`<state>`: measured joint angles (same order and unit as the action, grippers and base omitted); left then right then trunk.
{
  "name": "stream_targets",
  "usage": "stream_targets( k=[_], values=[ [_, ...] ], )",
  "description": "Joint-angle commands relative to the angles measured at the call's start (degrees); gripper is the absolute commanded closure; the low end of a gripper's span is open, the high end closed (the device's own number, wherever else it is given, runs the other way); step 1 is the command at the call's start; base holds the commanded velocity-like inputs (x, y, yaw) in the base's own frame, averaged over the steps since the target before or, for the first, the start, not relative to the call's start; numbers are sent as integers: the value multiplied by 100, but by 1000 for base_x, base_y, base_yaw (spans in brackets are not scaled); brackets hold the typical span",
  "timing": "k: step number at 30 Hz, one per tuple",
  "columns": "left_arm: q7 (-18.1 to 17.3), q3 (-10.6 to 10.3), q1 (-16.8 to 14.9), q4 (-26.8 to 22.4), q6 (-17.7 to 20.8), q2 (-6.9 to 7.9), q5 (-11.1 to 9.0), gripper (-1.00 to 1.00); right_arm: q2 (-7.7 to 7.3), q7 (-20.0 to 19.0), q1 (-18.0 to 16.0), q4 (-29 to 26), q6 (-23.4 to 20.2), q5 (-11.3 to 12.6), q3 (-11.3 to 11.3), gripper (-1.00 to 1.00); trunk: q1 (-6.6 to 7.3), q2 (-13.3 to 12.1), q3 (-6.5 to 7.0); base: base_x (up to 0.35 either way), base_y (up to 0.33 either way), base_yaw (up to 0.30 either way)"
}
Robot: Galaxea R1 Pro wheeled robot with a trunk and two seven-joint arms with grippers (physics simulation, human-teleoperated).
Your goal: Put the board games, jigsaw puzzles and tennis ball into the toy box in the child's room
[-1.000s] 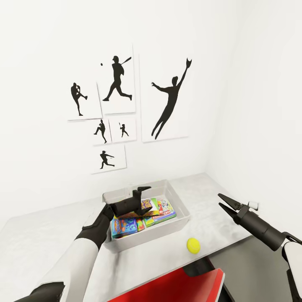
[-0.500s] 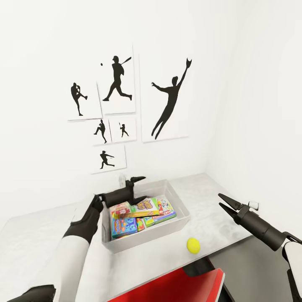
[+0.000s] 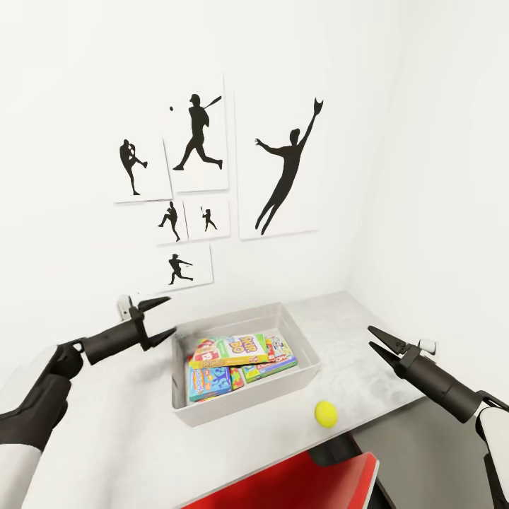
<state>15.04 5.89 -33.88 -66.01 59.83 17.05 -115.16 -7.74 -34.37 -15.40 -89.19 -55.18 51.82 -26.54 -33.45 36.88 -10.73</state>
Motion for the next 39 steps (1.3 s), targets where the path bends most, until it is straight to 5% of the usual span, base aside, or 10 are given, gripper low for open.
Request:
stream_targets(
  k=[1,5,11,29,39],
  values=[
    [54,-74,212,-159,17,272,-355,-100,1,-26,-6,-1,-31,-17,-9,-100,-2,8,-9,0,0,0],
    [42,-195,614,-400,17,642,-726,-100,2,-26,-6,-1,-23,-20,-6,-100,-2,8,-9,0,0,0],
    [-76,-246,970,-505,17,824,-929,-100,8,-26,-6,-1,-5,-29,-2,-100,-2,8,-9,0,0,0],
    [-179,-309,1072,-519,17,1195,-896,-100,9,-26,-6,-3,15,-23,-1,-100,-2,8,-9,0,0,0],
    [-164,-301,1052,-280,17,1282,-884,-100,9,-26,-6,-2,16,-23,0,-100,-2,8,-8,0,0,-1]
  ],
)
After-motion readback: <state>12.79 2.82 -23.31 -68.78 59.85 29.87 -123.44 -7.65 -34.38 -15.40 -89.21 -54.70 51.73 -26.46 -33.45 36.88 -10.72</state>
